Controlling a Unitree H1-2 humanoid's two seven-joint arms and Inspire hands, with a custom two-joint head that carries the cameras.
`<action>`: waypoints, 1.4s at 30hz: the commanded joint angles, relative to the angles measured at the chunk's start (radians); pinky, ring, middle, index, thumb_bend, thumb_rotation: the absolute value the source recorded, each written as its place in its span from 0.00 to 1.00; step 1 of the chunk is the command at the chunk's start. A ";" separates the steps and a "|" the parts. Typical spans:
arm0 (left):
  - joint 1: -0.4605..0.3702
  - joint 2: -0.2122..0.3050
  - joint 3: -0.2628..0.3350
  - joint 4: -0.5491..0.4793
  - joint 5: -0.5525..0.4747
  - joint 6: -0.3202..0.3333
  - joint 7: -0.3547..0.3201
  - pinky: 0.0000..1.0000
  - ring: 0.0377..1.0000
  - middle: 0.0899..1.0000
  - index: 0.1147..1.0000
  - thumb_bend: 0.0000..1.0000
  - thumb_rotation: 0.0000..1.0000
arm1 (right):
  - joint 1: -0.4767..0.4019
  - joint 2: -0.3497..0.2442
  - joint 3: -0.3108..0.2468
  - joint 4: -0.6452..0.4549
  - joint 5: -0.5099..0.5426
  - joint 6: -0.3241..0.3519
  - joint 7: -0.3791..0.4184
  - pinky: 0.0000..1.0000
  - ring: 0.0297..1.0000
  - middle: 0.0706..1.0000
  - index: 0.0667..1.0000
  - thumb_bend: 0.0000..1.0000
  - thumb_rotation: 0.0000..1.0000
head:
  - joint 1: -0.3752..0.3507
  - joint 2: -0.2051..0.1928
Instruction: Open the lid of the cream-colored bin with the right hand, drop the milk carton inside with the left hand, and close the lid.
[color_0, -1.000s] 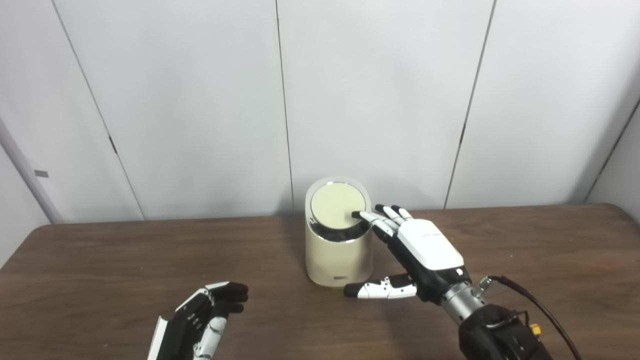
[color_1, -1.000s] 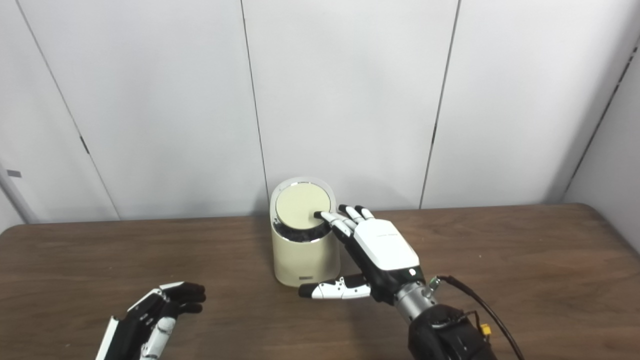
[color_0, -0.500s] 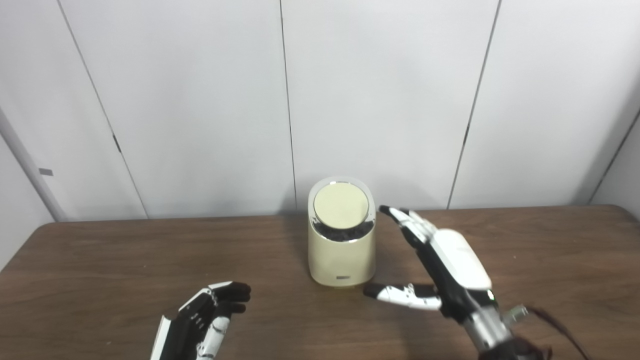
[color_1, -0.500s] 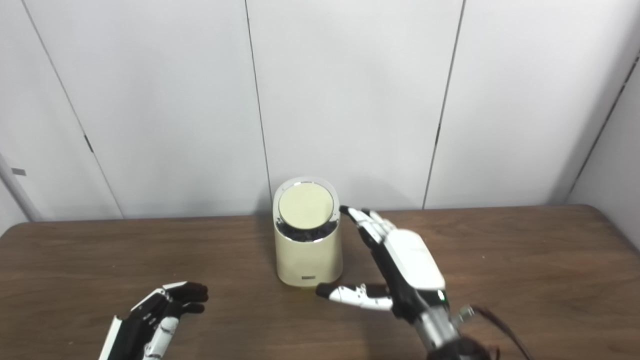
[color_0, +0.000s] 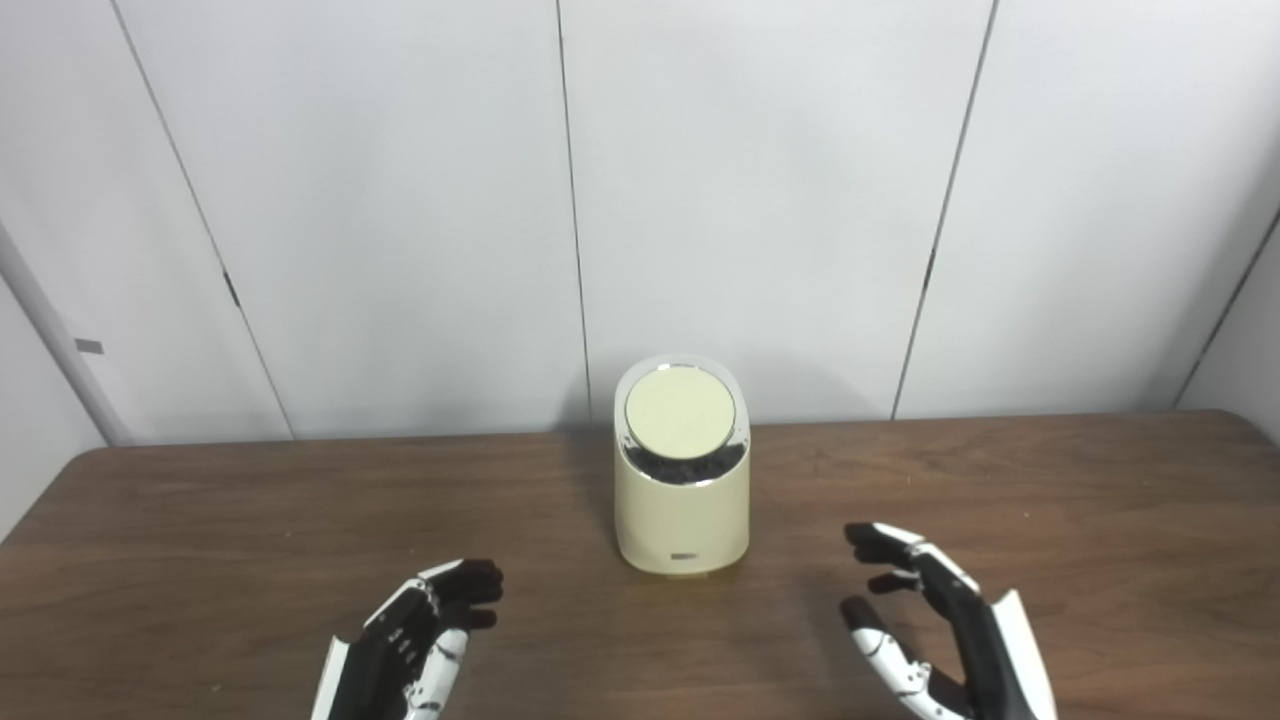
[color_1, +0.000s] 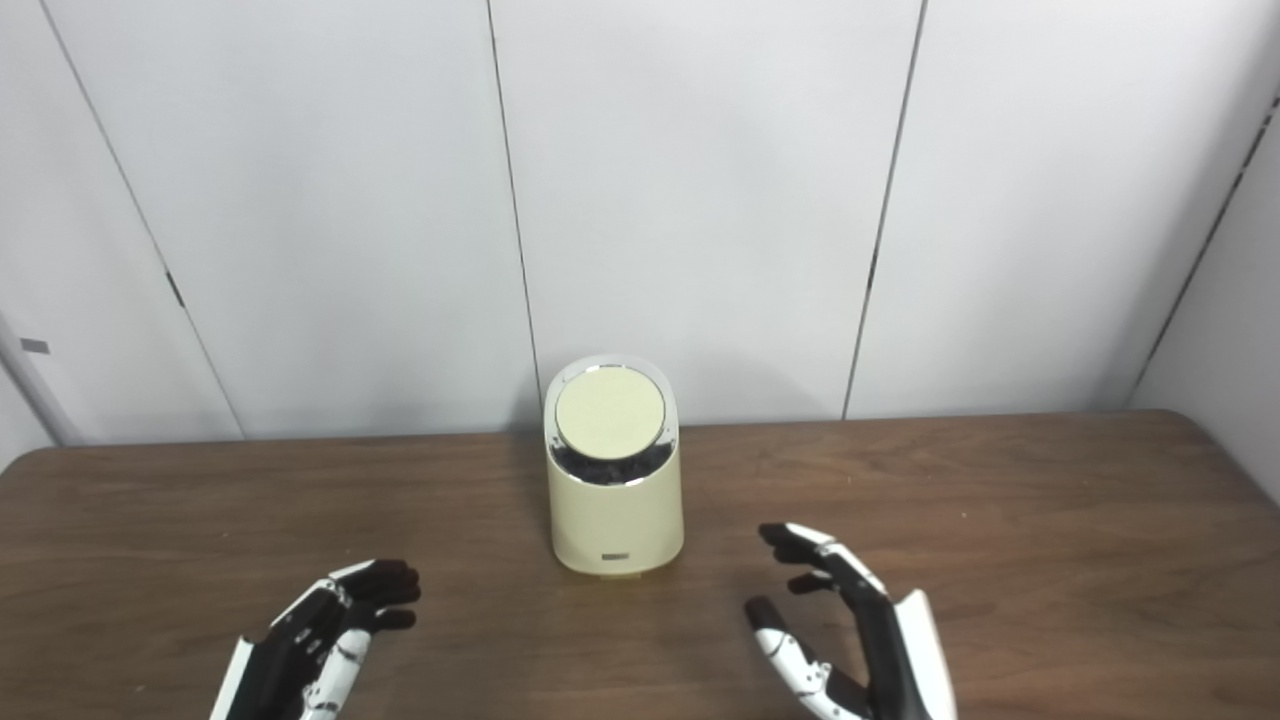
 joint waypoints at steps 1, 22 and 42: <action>-0.014 0.001 0.003 -0.025 0.001 -0.020 0.006 0.69 0.72 0.70 0.68 0.17 0.43 | -0.008 0.007 -0.009 -0.017 0.022 -0.052 -0.011 0.58 0.69 0.70 0.67 0.20 0.49 | -0.001 0.000; -0.038 -0.045 0.055 0.097 0.073 -0.131 0.100 0.57 0.62 0.60 0.57 0.19 0.13 | 0.017 0.019 -0.059 0.037 -0.047 -0.049 -0.058 0.54 0.64 0.65 0.63 0.23 0.19 | -0.002 -0.026; -0.049 -0.139 0.043 0.080 0.070 -0.090 0.151 0.58 0.64 0.62 0.59 0.25 0.13 | -0.010 0.025 -0.084 0.080 0.054 -0.049 -0.047 0.56 0.63 0.64 0.62 0.23 0.19 | 0.016 -0.073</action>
